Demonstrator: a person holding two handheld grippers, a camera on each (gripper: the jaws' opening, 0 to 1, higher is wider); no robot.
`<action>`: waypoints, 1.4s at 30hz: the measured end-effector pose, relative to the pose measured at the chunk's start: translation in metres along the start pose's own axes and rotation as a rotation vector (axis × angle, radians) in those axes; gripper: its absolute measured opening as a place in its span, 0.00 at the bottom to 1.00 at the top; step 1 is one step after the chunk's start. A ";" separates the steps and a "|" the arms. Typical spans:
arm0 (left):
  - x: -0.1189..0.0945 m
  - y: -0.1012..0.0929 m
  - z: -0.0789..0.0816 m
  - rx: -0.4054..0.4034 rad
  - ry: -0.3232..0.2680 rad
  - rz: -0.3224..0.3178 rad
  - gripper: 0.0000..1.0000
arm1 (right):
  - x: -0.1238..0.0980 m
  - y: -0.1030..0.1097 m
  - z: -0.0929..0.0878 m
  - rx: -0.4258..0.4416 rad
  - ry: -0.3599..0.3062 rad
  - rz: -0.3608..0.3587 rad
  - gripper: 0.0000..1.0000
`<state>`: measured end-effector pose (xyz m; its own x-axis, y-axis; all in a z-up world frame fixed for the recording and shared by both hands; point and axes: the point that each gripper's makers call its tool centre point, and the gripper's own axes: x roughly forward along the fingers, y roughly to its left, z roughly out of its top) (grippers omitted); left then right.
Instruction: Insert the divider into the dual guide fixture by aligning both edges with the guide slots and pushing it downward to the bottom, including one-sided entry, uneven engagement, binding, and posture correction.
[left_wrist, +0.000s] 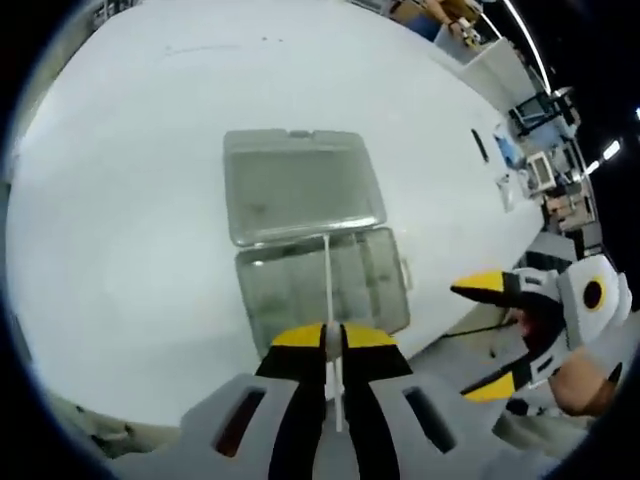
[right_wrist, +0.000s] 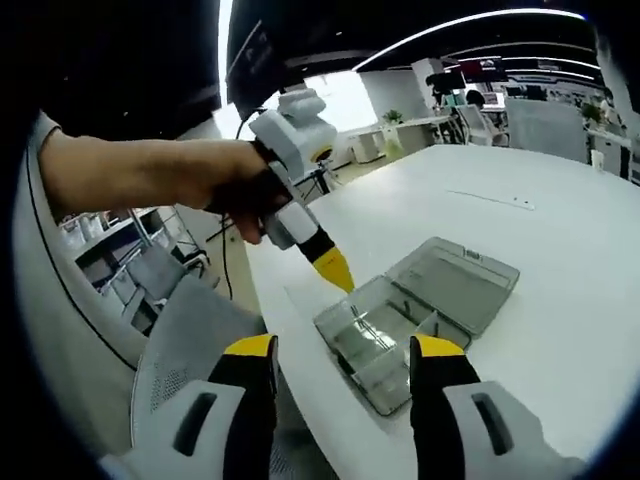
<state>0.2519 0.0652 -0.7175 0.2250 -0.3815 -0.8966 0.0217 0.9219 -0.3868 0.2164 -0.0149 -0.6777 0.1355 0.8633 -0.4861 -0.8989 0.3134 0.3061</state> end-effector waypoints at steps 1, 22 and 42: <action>0.001 0.001 0.000 -0.004 0.002 0.005 0.02 | 0.000 0.000 0.000 -0.002 -0.001 0.004 0.50; 0.014 0.007 -0.005 -0.097 0.024 0.015 0.02 | 0.002 0.009 -0.003 -0.127 0.023 0.036 0.53; 0.025 0.011 -0.006 -0.135 0.025 0.030 0.02 | 0.002 0.013 -0.007 -0.157 0.034 0.042 0.56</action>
<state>0.2519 0.0654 -0.7454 0.1992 -0.3573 -0.9125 -0.1159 0.9160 -0.3840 0.2018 -0.0117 -0.6802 0.0842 0.8597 -0.5038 -0.9578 0.2092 0.1969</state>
